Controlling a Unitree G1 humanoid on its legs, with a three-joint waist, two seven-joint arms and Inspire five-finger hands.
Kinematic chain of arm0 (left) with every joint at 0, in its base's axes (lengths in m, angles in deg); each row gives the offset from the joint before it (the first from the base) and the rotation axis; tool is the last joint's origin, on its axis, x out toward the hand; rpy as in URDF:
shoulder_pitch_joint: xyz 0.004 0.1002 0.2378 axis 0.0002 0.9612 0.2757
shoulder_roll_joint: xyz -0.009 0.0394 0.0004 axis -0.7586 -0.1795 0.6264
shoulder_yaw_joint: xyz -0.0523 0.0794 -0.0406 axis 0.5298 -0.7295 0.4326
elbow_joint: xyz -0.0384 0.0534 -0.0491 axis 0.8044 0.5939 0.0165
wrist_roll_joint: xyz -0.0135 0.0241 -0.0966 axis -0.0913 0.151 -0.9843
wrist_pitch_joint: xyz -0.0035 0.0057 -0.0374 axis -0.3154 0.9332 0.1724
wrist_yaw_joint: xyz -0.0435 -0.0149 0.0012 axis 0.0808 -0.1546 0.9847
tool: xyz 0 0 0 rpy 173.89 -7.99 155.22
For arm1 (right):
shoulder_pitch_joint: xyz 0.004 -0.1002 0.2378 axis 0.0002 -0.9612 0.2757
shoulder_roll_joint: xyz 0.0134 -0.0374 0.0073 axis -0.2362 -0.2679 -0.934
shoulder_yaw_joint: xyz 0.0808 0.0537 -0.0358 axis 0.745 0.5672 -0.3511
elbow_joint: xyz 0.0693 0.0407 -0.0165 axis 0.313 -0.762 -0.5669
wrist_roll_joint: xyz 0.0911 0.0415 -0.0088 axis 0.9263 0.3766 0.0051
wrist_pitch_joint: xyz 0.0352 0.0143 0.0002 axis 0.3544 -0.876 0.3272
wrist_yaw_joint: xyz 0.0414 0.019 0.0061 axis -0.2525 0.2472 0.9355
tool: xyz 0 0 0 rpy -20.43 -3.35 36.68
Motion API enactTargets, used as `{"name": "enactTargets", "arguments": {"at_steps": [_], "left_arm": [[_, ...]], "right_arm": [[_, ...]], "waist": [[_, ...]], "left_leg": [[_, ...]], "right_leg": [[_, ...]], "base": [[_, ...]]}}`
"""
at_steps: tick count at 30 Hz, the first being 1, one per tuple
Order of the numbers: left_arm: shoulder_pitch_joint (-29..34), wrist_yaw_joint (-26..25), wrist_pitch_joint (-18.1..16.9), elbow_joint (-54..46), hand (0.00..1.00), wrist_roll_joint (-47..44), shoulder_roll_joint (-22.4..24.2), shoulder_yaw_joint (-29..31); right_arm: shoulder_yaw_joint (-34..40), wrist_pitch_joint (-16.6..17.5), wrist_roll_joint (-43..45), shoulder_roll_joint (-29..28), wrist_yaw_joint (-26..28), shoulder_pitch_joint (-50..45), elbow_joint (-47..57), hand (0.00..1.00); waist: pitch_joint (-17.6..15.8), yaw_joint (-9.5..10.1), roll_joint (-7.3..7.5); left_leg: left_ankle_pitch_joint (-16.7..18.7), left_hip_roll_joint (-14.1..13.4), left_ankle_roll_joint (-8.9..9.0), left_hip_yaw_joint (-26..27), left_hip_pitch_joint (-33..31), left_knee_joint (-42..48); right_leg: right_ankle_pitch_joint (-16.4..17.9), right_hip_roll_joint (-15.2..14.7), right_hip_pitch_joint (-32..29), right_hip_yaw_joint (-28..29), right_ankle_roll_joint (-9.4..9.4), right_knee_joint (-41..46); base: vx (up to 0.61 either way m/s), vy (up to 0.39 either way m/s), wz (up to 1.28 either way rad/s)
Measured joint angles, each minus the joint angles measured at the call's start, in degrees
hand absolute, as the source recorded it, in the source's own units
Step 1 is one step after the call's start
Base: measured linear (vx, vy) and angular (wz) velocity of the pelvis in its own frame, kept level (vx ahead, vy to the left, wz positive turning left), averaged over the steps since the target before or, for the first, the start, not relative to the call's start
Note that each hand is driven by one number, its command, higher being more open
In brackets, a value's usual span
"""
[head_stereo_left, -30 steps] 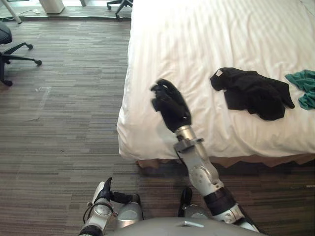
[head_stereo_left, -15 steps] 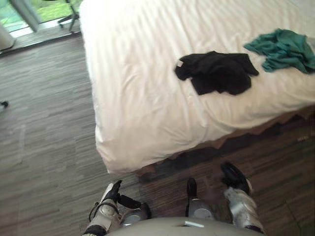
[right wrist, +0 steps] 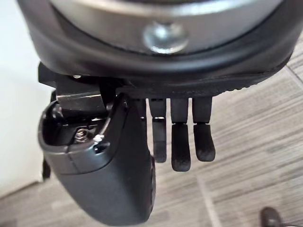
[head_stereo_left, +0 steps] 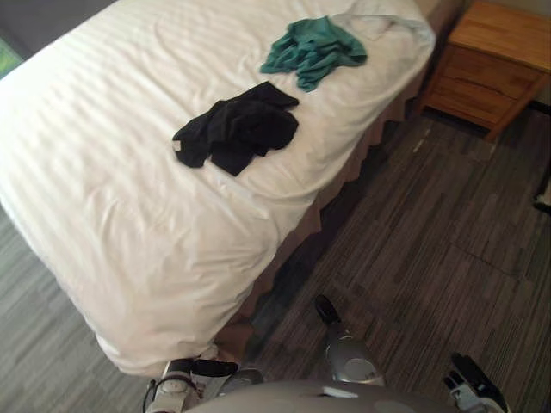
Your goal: Tidy up the quilt and then pick up the clothes from the bed and put them into the laundry hamper
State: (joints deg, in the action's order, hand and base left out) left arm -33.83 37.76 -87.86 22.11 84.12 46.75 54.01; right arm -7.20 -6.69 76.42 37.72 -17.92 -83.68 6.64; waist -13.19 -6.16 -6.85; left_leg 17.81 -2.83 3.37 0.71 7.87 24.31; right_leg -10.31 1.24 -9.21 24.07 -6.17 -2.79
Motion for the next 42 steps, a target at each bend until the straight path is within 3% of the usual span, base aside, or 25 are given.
{"name": "enactTargets", "arguments": {"at_steps": [2,4,5,6,7,8,9,10,11,12,13,15,16,17,18,19,20,24,25,34,36,39,42], "left_arm": [[0.43,-1.18,-0.49,-0.82,1.00,-1.61,1.94,-0.08],[0.46,-1.16,-1.63,-1.85,1.00,-3.14,2.82,-0.40],[0.47,-1.19,-1.88,-2.47,1.00,-3.29,2.63,-0.59],[0.29,-1.38,-2.03,-3.57,1.00,-3.33,2.23,-1.13],[0.31,-1.38,-2.10,-4.51,1.00,-3.33,1.81,-1.93],[0.65,-1.40,-2.25,-4.53,1.00,-3.33,1.96,-2.00],[0.97,-1.52,-2.24,-4.37,1.00,-3.71,2.12,-1.86],[1.10,-1.71,-2.23,-3.96,1.00,-4.65,2.19,-2.05],[1.11,-1.78,-2.22,-3.74,1.00,-4.82,2.12,-2.19],[1.58,-1.72,-2.30,-3.50,1.00,-5.25,1.54,-2.59],[1.60,-1.67,-2.31,-3.47,1.00,-5.43,1.20,-2.57],[1.48,-1.02,-2.29,-2.50,1.00,-5.97,0.10,-2.49],[0.96,-0.72,-2.25,-1.41,1.00,-6.97,-0.14,-2.42],[0.16,-0.52,-2.27,-0.39,1.00,-7.37,0.47,-2.40],[0.03,-0.35,-2.42,-0.35,1.00,-7.74,0.49,-2.64],[0.04,0.28,-3.04,-1.02,1.00,-7.96,0.43,-2.77],[-0.76,0.37,-2.76,-0.42,1.00,-8.98,0.86,-2.82],[-1.14,0.41,-2.87,0.91,1.00,-13.68,0.60,-2.25],[-2.59,0.29,-4.65,3.48,1.00,-18.37,0.52,-1.38],[-3.12,-1.06,-4.87,3.62,1.00,-17.84,0.43,-1.50],[-3.22,-1.94,-4.79,4.21,1.00,-15.84,0.29,-1.48],[-4.09,-3.11,-4.06,4.80,1.00,-12.92,0.15,-1.88],[-4.26,-4.99,-3.67,5.31,1.00,-8.61,-0.24,-2.53]], "right_arm": [[-3.67,-0.43,-2.41,-1.29,0.64,-0.06,1.39,1.00],[-7.49,-0.49,-5.12,-3.36,0.80,-0.03,4.65,1.00],[-8.71,-0.59,-6.95,-4.71,0.96,-0.03,6.52,1.00],[-9.96,-0.65,-9.33,-6.75,0.94,0.47,8.19,1.00],[-11.79,-0.70,-11.44,-8.60,0.88,1.56,8.26,1.00],[-13.19,-0.65,-12.30,-9.23,0.88,1.86,8.14,1.00],[-14.42,-0.58,-13.09,-9.27,1.83,2.60,8.40,1.00],[-15.38,-0.33,-14.28,-8.63,1.51,2.82,8.19,1.00],[-15.68,-0.04,-14.94,-8.59,1.08,2.71,7.64,1.00],[-16.13,0.65,-18.26,-8.30,0.76,2.75,4.22,1.00],[-16.42,0.57,-19.46,-8.15,0.75,3.12,3.02,1.00],[-17.09,0.48,-21.01,-8.55,0.88,3.34,0.95,1.00],[-17.35,0.58,-22.23,-8.32,0.97,3.36,0.56,1.00],[-17.58,0.38,-22.54,-7.58,1.13,3.99,-0.36,1.00],[-17.69,0.09,-22.54,-7.56,1.15,4.52,-1.15,1.00],[-17.42,-0.55,-22.34,-7.68,1.22,3.50,-1.30,1.00],[-17.29,-0.57,-22.40,-7.28,1.27,4.14,-1.47,1.00],[-16.92,-0.65,-22.32,-7.57,1.26,4.24,-3.07,1.00],[-18.90,-0.47,-19.28,-7.36,0.82,3.11,-5.50,1.00],[-18.02,-0.49,-19.01,-7.95,0.77,2.64,-5.15,1.00],[-17.55,-0.58,-19.01,-8.42,0.60,2.30,-4.55,1.00],[-16.07,-0.78,-19.10,-9.06,-0.09,2.01,-3.81,1.00],[-15.77,-1.05,-22.07,-9.33,-1.92,2.32,-3.78,1.00]], "waist": [[0.01,0.00,0.03],[-0.04,0.87,0.30],[-0.12,2.60,1.02],[-0.69,4.72,2.42],[-1.32,4.85,3.40],[-1.29,4.82,3.19],[-1.25,4.68,2.48],[-1.29,4.39,2.43],[-0.96,4.34,1.90],[-0.49,4.74,2.22],[-0.29,5.01,3.11],[-0.47,6.22,4.89],[-0.54,6.12,4.62],[-0.47,6.53,4.50],[-0.32,7.00,4.31],[0.33,7.05,4.44],[0.49,7.29,3.16],[0.47,7.48,3.30],[2.77,7.61,4.14],[2.64,6.74,4.60],[2.65,5.51,4.78],[2.68,5.16,4.83],[2.80,4.34,4.85]], "left_leg": [[2.31,1.24,-1.10,-1.87,0.66,-0.56],[5.12,2.03,-2.12,1.30,0.91,-3.52],[6.04,3.00,-1.78,4.24,1.34,-6.38],[5.76,4.89,-2.46,8.12,3.01,-11.24],[3.91,6.29,-4.57,10.61,4.37,-14.26],[3.27,6.09,-4.99,11.90,4.93,-15.34],[2.77,5.14,-5.46,15.14,5.57,-16.04],[2.67,4.24,-5.65,17.20,5.69,-15.86],[2.57,3.86,-5.78,18.04,5.73,-15.50],[2.41,3.31,-5.75,20.21,5.69,-15.06],[2.41,3.44,-5.74,21.21,5.56,-14.53],[2.33,5.16,-5.82,22.76,4.56,-12.55],[1.56,5.25,-7.02,22.15,3.54,-11.26],[-0.38,3.96,-8.21,20.51,0.51,-7.68],[-0.06,3.51,-7.47,19.23,-0.87,-6.72],[-1.15,3.46,-5.24,16.94,-0.48,-12.28],[-0.90,3.49,-4.56,17.07,0.75,-15.09],[-3.51,2.04,-3.64,20.06,-1.50,-14.17],[-3.38,2.27,-1.76,10.70,-2.68,-10.88],[-3.15,2.14,-2.49,10.85,-0.66,-16.10],[-3.39,2.16,-2.33,11.75,0.70,-18.12],[-3.43,1.60,-2.14,13.73,1.50,-19.82],[-1.72,-0.40,-0.52,16.24,1.76,-19.71]], "right_leg": [[-0.09,0.02,-1.40,0.21,-0.13,1.40],[-0.17,0.34,-5.78,-0.99,-0.14,3.85],[-0.24,-0.84,-8.63,-3.90,1.00,5.38],[0.41,-3.48,-11.03,-9.54,3.69,6.04],[3.95,-6.63,-11.45,-18.72,8.49,5.78],[6.24,-7.84,-12.03,-24.49,9.57,6.95],[6.51,-10.01,-14.14,-33.20,9.03,15.30],[8.30,-11.11,-14.80,-38.95,10.89,26.93],[9.95,-11.18,-14.16,-40.42,11.17,31.77],[18.51,-11.32,-10.50,-42.90,10.18,41.04],[21.12,-11.39,-9.23,-43.21,10.73,42.74],[23.32,-11.38,-7.49,-43.34,9.93,41.10],[22.80,-9.95,-6.24,-42.19,9.09,37.06],[20.37,-7.93,-3.48,-39.69,6.23,28.07],[19.59,-7.52,-3.18,-39.32,6.57,26.63],[21.36,-7.98,-3.69,-38.19,6.08,28.87],[20.34,-5.80,-5.08,-35.96,5.88,27.97],[12.92,-2.68,-2.25,-33.07,6.03,15.20],[1.77,-0.22,5.31,-28.94,7.02,-2.17],[0.67,-0.04,5.01,-30.21,5.79,-2.15],[1.07,-0.01,5.31,-30.48,6.29,-2.16],[1.46,-0.08,4.68,-33.89,6.79,-2.12],[2.46,1.30,4.10,-37.61,8.14,-1.78]], "base": [[-0.18,0.174,-0.52],[-0.25,0.149,-0.66],[-0.30,0.097,-1.14],[-0.41,0.144,-1.33],[-0.34,0.129,-1.19],[-0.29,0.113,-1.06],[-0.14,0.057,-1.01],[-0.15,0.068,-0.92],[-0.05,0.035,-0.93],[-0.01,0.008,-0.78],[0.01,-0.010,-0.81],[-0.01,-0.028,-0.82],[-0.05,-0.046,-0.97],[-0.06,-0.059,-0.71],[-0.06,-0.115,-0.65],[-0.08,-0.144,-0.76],[-0.10,-0.115,-0.76],[-0.07,-0.047,-0.54],[-0.04,0.004,-0.11],[-0.03,0.077,0.04],[0.02,0.058,-0.10],[0.04,0.045,-0.31],[0.14,0.016,-0.42]]}}
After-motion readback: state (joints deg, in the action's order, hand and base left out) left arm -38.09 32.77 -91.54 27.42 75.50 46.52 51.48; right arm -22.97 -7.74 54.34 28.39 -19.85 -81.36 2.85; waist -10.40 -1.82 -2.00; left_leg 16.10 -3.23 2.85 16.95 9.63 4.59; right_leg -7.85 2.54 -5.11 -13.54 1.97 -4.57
